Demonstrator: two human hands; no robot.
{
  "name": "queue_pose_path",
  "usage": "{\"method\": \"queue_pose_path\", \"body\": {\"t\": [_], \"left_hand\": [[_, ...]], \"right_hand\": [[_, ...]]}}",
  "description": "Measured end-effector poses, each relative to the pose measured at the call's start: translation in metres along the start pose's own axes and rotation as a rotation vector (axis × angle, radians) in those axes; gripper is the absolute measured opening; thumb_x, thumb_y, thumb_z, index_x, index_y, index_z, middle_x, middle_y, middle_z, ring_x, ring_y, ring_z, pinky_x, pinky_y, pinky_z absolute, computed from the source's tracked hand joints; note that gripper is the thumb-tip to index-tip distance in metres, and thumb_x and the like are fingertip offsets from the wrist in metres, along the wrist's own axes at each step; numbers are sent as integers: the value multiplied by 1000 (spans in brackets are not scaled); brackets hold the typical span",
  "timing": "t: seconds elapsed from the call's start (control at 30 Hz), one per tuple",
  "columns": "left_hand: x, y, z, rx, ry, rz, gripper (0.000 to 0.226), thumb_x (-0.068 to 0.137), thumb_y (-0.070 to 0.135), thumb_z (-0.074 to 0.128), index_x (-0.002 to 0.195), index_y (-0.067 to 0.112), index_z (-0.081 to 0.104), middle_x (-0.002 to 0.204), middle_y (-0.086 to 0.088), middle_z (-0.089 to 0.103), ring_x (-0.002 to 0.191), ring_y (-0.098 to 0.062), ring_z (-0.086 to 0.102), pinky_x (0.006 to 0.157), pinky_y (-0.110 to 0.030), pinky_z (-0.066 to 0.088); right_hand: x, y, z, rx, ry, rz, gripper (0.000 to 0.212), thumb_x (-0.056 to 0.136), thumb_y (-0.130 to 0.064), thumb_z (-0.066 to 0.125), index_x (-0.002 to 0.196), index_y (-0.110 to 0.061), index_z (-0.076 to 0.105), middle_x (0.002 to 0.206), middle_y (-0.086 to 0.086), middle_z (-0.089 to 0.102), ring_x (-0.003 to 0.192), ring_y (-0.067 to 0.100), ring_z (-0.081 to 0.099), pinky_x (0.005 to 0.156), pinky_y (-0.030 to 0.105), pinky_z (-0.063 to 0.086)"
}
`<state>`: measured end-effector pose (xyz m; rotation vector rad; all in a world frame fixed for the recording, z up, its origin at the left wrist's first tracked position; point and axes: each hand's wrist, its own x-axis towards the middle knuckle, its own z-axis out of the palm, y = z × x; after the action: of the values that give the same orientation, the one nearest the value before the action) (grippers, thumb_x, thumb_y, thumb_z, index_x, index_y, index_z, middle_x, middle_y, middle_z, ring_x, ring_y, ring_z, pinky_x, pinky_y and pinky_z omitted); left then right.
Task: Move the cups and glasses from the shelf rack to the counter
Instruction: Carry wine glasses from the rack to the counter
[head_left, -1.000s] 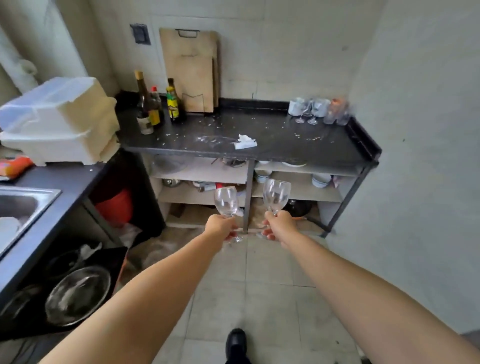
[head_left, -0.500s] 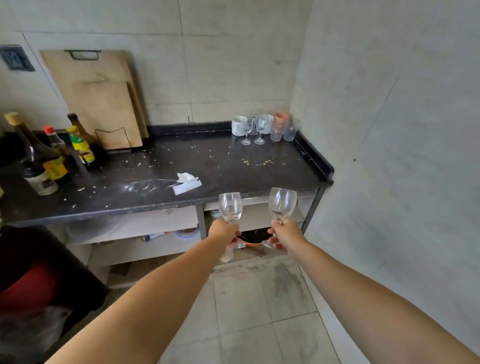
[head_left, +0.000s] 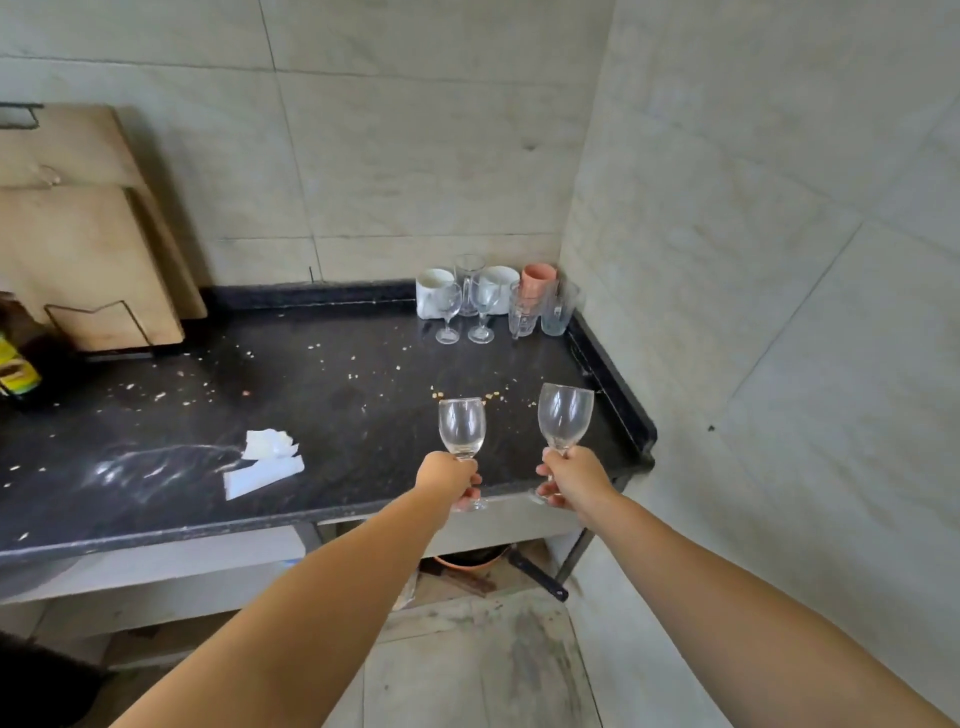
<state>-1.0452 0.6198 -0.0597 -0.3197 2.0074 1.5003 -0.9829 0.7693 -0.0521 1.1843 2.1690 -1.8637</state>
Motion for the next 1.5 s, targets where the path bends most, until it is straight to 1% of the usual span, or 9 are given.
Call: {"method": "queue_pose_path", "body": {"t": [0.2,0.33,0.47,0.57,0.67,0.8,0.97,1.17,1.5], "left_hand": [[60,33,43,-7,-37,-38,15,93,6,55,107,0,60,75,-7,61,55,-15,51,57,-23,53],[110,58,64,26,-29,-7,7,93,8,56,87,6,59,77,-7,59,58,-13,55,58,-19,52],[159,87,78,13,-97,1,9,91,8,58,83,8,60,69,-4,54,60,-11,54,54,-15,53],[195,111,85,-19,-142,-7,20,91,6,58,72,13,58,69,-5,53,66,-16,52,74,-30,58],[231,131,91,-21,-147,-24,14,89,5,60,77,10,61,72,-6,56,80,-22,54,95,-45,54],[269,148,101,-94,-170,-43,12,89,0,58,98,8,60,82,-4,57,91,-21,54,88,-40,55],[310,155,119,-99,-179,-3,9,91,6,58,89,15,61,84,0,61,79,-13,59,81,-31,55],[340,156,141,-143,-138,-10,18,91,12,58,77,23,60,80,1,61,80,-14,60,94,-41,53],[347,151,151,-71,-144,64,25,86,13,60,65,25,55,79,-8,56,79,-17,49,77,-33,44]], "right_hand": [[75,-19,-29,-56,40,21,23,97,-21,47,110,-5,58,86,4,62,55,11,54,46,21,44],[132,-32,-37,-69,72,-12,13,96,-21,48,95,-11,57,72,4,51,60,13,50,51,23,43],[184,-49,-37,-30,105,-22,16,95,-21,51,105,-12,59,81,3,57,72,16,55,69,32,49],[217,-68,-35,-14,140,-12,22,95,-22,52,111,-9,60,98,8,60,85,19,59,85,39,53],[252,-83,-33,11,141,-19,28,96,-21,51,116,-3,59,99,12,61,87,22,61,83,37,50],[296,-91,-30,66,159,4,29,94,-18,56,117,-1,60,98,13,62,89,21,63,88,35,51],[348,-94,-23,95,164,56,29,91,-15,61,118,-6,62,97,5,63,92,19,62,99,44,50],[383,-90,-18,147,129,56,25,91,-13,59,116,-7,62,100,4,63,88,14,60,98,40,48],[403,-78,-14,160,157,62,16,91,-14,58,104,-21,64,97,1,66,96,19,62,99,48,49]]}}
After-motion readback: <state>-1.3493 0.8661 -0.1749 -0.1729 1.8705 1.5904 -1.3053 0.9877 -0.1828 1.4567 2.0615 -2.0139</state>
